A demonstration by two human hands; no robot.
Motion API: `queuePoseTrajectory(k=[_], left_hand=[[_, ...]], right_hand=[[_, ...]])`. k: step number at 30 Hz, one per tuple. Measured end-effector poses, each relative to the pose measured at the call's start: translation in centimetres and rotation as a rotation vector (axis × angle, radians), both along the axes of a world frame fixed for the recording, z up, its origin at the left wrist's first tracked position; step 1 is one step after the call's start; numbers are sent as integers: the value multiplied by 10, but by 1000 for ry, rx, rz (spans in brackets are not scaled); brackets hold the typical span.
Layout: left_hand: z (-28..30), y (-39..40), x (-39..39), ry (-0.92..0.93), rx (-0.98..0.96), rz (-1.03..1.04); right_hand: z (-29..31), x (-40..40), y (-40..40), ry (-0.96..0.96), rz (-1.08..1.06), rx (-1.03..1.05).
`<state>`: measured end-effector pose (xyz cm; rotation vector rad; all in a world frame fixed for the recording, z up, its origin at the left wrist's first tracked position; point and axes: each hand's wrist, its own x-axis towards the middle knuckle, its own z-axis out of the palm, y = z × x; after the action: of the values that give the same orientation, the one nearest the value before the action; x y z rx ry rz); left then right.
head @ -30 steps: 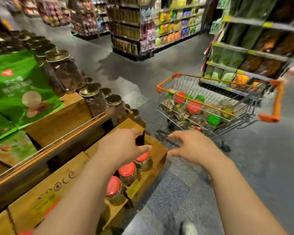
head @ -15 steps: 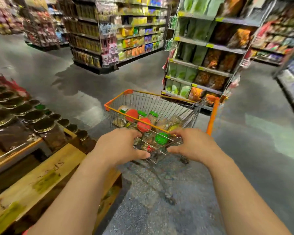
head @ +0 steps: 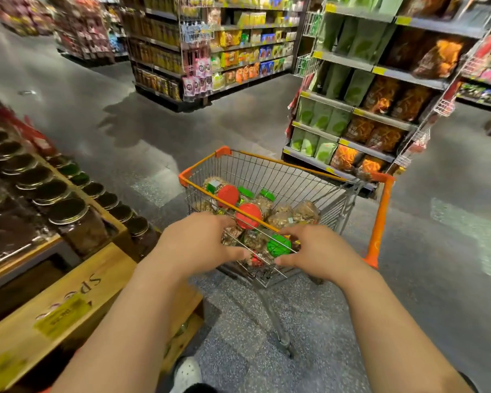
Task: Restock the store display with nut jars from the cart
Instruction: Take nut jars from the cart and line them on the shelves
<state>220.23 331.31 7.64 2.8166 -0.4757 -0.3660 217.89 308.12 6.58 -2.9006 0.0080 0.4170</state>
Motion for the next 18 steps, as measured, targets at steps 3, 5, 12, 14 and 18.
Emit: queuePoseTrajectory(k=[3,5,12,14,18], left_hand=[[1,10,38,-14,-21,3],[3,18,69,-26,-19,3],[-3,40,163,-39,-18,-29],[-9,40,183,-34,-24,-28],[-28,35,205,20,-77,-64]], right_hand=[[1,39,8,-9,-2,10],[3,68,12,-16,-20,12],[-1,147,25,-46,-115,55],[-7,159,24,-31,-121,69],[-21,173,17,55,-153,102]])
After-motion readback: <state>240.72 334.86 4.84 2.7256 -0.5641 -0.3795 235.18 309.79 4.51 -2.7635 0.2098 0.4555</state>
